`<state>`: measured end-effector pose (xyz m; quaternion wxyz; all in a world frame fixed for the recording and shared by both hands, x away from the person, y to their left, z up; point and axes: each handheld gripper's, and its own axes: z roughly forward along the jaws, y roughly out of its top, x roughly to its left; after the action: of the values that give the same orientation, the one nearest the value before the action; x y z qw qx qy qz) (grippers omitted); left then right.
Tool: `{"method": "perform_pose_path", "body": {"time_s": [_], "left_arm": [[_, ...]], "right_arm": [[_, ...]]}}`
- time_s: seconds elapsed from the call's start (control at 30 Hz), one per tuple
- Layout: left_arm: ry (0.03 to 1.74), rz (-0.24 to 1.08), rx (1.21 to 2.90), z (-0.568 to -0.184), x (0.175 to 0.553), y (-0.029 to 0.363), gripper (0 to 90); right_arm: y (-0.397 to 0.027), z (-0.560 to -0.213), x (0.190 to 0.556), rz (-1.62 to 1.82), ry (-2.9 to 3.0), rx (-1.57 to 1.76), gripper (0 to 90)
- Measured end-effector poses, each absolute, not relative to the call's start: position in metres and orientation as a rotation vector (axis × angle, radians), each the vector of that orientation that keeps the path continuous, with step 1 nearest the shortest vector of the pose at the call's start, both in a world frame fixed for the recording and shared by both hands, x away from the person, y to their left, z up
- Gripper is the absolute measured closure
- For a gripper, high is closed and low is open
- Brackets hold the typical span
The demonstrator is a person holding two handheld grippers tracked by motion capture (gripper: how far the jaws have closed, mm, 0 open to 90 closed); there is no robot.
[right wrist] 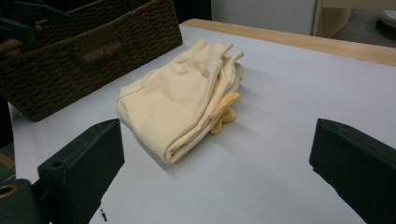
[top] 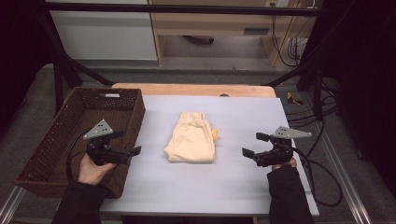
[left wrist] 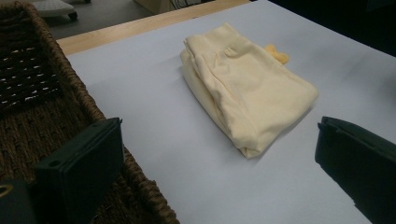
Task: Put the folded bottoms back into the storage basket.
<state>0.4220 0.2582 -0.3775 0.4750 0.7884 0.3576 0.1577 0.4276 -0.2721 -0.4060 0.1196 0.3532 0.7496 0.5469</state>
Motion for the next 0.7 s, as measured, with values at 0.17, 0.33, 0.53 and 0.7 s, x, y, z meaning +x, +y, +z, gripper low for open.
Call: {"method": "perform_pose_path", "body": {"time_s": [0.17, 0.33, 0.53, 0.7], "left_arm": [[0.872, 0.382, 1.928, -0.3772, 0.4217, 0.2579, 1.3], [0.880, 0.387, 1.930, -0.3766, 0.4220, 0.2575, 1.3], [0.884, 0.385, 1.936, -0.3757, 0.4222, 0.2559, 1.3], [0.881, 0.388, 1.940, -0.3737, 0.4219, 0.2543, 1.3]], "right_arm": [[-0.2723, -0.4059, 0.4272, 1.595, 2.192, 1.031, 3.2], [-0.2721, -0.4060, 0.4276, 1.593, 2.195, 1.031, 3.2], [-0.2714, -0.4064, 0.4271, 1.590, 2.198, 1.031, 3.2], [-0.2711, -0.4068, 0.4274, 1.585, 2.202, 1.031, 3.3]]}}
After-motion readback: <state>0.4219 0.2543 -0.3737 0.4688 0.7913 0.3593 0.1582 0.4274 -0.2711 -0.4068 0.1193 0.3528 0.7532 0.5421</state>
